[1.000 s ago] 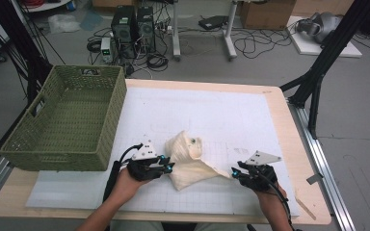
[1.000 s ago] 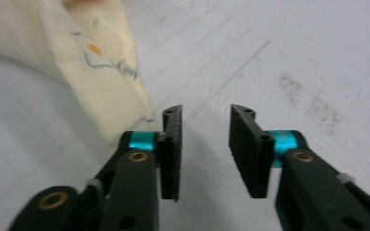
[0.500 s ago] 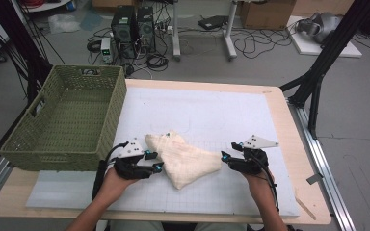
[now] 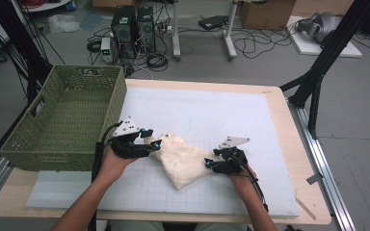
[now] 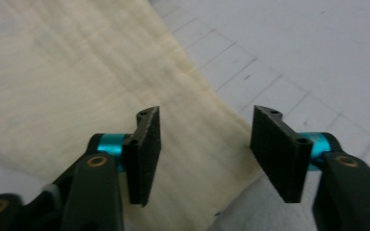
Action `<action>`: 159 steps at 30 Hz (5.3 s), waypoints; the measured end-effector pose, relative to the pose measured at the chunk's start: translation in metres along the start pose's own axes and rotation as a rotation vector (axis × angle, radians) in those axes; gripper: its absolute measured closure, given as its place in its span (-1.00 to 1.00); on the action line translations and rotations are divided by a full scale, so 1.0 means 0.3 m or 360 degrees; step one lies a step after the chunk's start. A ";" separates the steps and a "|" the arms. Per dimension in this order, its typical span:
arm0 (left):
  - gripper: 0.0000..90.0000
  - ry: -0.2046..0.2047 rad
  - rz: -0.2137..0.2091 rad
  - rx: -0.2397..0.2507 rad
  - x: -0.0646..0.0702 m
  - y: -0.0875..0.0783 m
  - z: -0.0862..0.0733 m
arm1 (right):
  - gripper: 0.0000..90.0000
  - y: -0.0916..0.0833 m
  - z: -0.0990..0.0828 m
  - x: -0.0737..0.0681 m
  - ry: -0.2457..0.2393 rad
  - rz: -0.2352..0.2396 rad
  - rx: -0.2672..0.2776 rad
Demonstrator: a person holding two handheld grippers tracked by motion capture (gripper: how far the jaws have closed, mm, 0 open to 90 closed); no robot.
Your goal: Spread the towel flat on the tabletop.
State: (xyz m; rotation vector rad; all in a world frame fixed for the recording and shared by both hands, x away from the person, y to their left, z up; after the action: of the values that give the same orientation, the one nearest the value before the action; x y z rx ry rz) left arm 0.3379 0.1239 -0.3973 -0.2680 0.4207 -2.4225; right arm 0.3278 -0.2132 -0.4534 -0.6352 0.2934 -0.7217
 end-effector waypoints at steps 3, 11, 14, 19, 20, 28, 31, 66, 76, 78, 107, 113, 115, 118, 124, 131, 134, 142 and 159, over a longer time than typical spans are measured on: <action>0.02 -0.0022 0.0022 -0.0002 -0.017 0.011 -0.006 | 0.73 -0.004 0.000 -0.013 -0.0024 0.0080 -0.0013; 0.03 -0.0052 0.0028 -0.0009 -0.057 0.063 0.020 | 0.99 -0.085 -0.018 -0.030 -0.0140 0.0087 -0.0004; 0.04 -0.0069 -0.0005 -0.0044 -0.069 0.107 0.037 | 0.79 -0.103 -0.041 -0.020 -0.0107 0.0065 0.0003; 0.02 -0.0084 -0.0067 -0.0136 -0.074 0.194 0.048 | 0.33 -0.112 -0.047 -0.006 -0.0045 0.0027 0.0058; 0.01 -0.0092 -0.0089 -0.0165 -0.076 0.213 0.048 | 0.24 -0.111 -0.044 -0.005 -0.0026 0.0016 0.0075; 0.32 -0.0070 -0.0161 -0.0399 -0.083 0.293 0.017 | -0.11 -0.039 0.003 -0.027 -0.0035 0.0000 0.0082; 0.74 -0.0049 -0.0170 -0.0435 -0.078 0.297 0.011 | -0.02 0.001 0.001 -0.034 -0.0038 0.0015 0.0010; 0.75 -0.0019 -0.0078 -0.0513 -0.072 0.323 -0.032 | 0.89 -0.174 -0.050 0.065 -0.0034 -0.0199 0.0077; 0.99 0.0074 -0.0080 -0.0390 -0.030 0.265 -0.025 | 0.55 -0.184 -0.049 0.090 0.0027 -0.0193 0.0103; 0.99 0.0081 -0.0079 -0.0368 -0.027 0.249 -0.028 | 0.39 -0.167 -0.019 0.110 0.0031 -0.0183 0.0131; 0.90 0.0028 -0.0019 -0.0403 -0.043 0.242 -0.074 | 0.92 0.201 0.214 0.121 -0.0077 0.0088 -0.0107; 0.91 0.0083 -0.0043 -0.0313 -0.024 0.195 -0.042 | 0.93 0.153 0.222 0.160 -0.0064 -0.0171 -0.0056; 0.91 0.0116 -0.0058 -0.0292 -0.016 0.180 -0.037 | 0.93 0.127 0.221 0.188 -0.0043 -0.0290 -0.0034; 0.90 0.0132 -0.0083 -0.0253 -0.001 0.164 -0.036 | 0.93 0.084 0.212 0.239 0.0043 -0.0455 0.0000; 0.90 0.0216 -0.0102 -0.0281 0.037 0.161 -0.056 | 0.62 0.097 0.206 0.239 0.0047 -0.0549 -0.0046; 0.90 0.0149 -0.0027 -0.0270 -0.007 0.112 -0.102 | 0.21 0.036 0.201 0.247 0.0166 -0.0381 0.0105; 0.89 0.0134 -0.0010 -0.0256 -0.014 0.099 -0.113 | 0.15 0.017 0.176 0.233 0.0144 -0.0223 0.0120; 0.86 0.0144 -0.0002 -0.0254 -0.011 0.090 -0.115 | 0.12 0.033 0.125 0.154 0.0022 0.0138 0.0074; 0.81 0.0071 -0.0007 -0.0241 -0.003 0.078 -0.150 | 0.83 -0.039 0.100 0.092 -0.0136 0.0161 0.0081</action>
State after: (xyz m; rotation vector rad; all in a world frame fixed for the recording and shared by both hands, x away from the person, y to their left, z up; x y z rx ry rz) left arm 0.3387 0.1177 -0.4476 -0.2809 0.6252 -2.4082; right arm 0.3553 -0.2258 -0.4238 -0.5972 0.2259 -0.6014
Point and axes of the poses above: each handheld gripper's, and its own axes: y roughly forward along the jaws, z roughly out of its top, x roughly to its right, the point moved 1 cm from there along y, roughly forward along the jaws, and after that the axes turned 3 degrees about x, right-handed, at the moved point
